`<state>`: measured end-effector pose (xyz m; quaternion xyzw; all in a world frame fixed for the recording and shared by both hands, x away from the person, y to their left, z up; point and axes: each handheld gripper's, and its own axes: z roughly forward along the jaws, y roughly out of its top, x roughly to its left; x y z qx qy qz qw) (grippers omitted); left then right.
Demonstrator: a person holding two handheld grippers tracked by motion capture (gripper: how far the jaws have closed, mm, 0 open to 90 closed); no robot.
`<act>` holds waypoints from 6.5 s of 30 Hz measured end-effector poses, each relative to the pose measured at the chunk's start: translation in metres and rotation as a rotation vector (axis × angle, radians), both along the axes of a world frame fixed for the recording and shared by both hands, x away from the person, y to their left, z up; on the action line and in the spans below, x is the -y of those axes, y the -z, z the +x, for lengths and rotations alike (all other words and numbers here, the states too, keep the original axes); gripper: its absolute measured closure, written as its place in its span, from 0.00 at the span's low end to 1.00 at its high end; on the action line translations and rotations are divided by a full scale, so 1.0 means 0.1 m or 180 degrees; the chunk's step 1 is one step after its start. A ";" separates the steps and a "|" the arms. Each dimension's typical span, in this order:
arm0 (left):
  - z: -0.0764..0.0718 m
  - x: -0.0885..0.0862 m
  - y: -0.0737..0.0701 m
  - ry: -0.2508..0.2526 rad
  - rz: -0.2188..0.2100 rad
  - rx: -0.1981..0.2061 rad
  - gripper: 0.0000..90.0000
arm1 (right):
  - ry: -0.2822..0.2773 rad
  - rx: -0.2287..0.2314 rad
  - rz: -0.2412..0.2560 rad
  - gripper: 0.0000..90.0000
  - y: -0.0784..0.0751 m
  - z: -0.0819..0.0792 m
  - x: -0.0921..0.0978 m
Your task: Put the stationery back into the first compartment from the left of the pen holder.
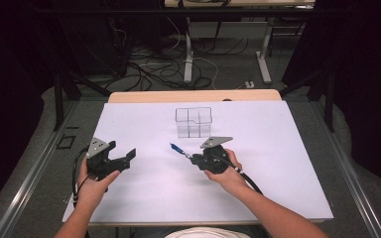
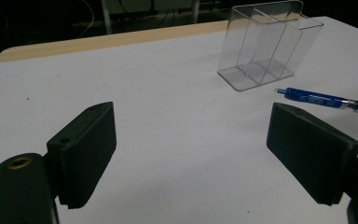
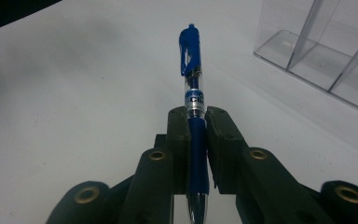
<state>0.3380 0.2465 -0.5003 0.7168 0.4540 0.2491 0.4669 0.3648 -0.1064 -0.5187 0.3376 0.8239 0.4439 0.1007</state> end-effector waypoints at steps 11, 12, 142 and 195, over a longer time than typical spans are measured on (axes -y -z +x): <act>-0.03 0.22 -0.04 0.0245 0.0325 0.0131 0.24 | -0.0114 -0.0046 0.0000 0.89 -0.09 -0.05 0.11; -0.03 0.25 -0.05 0.0264 0.0351 0.0149 0.25 | -0.0119 -0.0042 0.0008 0.89 -0.09 -0.05 0.11; 0.04 1.39 0.23 0.1693 0.3028 0.1200 0.88 | -0.0315 -0.0006 -0.0077 0.58 -0.24 -0.02 0.02; 1.16 1.40 -0.63 0.0832 -0.0005 -0.0189 0.88 | 0.0059 -0.0122 0.0029 0.12 -0.15 -0.01 0.30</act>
